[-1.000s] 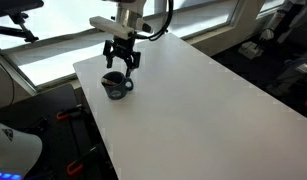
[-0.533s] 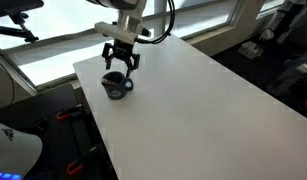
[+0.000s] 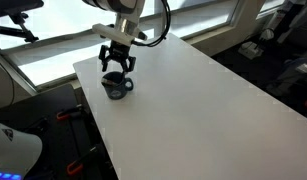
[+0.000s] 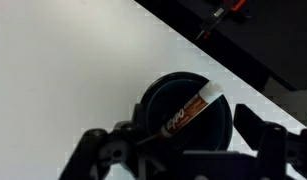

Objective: Remove the marker from the mug.

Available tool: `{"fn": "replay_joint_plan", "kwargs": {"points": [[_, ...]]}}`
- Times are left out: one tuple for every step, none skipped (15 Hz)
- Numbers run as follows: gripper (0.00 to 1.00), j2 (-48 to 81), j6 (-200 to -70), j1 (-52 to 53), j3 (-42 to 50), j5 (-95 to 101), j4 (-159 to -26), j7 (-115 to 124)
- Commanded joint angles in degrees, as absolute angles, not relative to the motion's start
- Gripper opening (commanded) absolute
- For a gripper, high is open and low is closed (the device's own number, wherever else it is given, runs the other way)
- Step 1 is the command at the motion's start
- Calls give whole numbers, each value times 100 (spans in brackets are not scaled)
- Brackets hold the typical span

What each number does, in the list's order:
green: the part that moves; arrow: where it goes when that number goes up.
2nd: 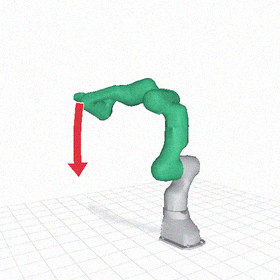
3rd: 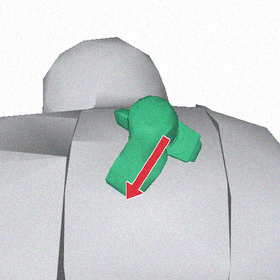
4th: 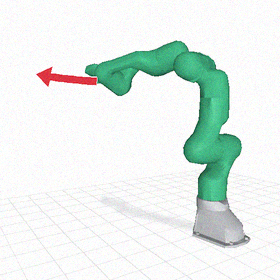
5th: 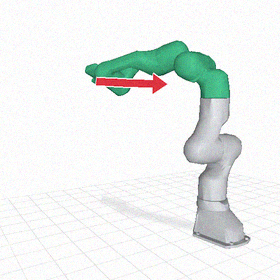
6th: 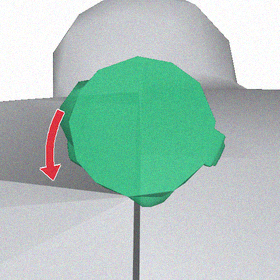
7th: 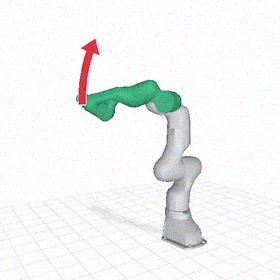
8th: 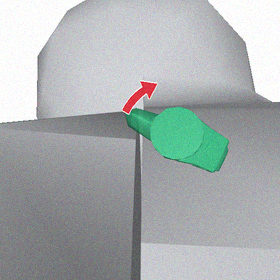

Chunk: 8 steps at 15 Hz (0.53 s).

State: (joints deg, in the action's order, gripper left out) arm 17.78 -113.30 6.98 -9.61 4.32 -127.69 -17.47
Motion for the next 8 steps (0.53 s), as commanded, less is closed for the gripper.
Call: {"fn": "replay_joint_plan", "kwargs": {"points": [[68, 1748, -11049, 706, -957, 335, -12720, -1570], [67, 1757, -11020, 706, -949, 331, -12719, -1544], [65, 1766, -10975, 702, -947, 322, -12716, -1536], [73, 1775, -10931, 703, -940, 320, -12713, -1493], [76, 1776, -10904, 698, -936, 314, -12718, -1500], [78, 1782, -10882, 687, -932, 297, -12722, -1522], [77, 1789, -10870, 680, -924, 285, -12724, -1520], [65, 1787, -10884, 669, -918, 280, -12744, -1532]]}}
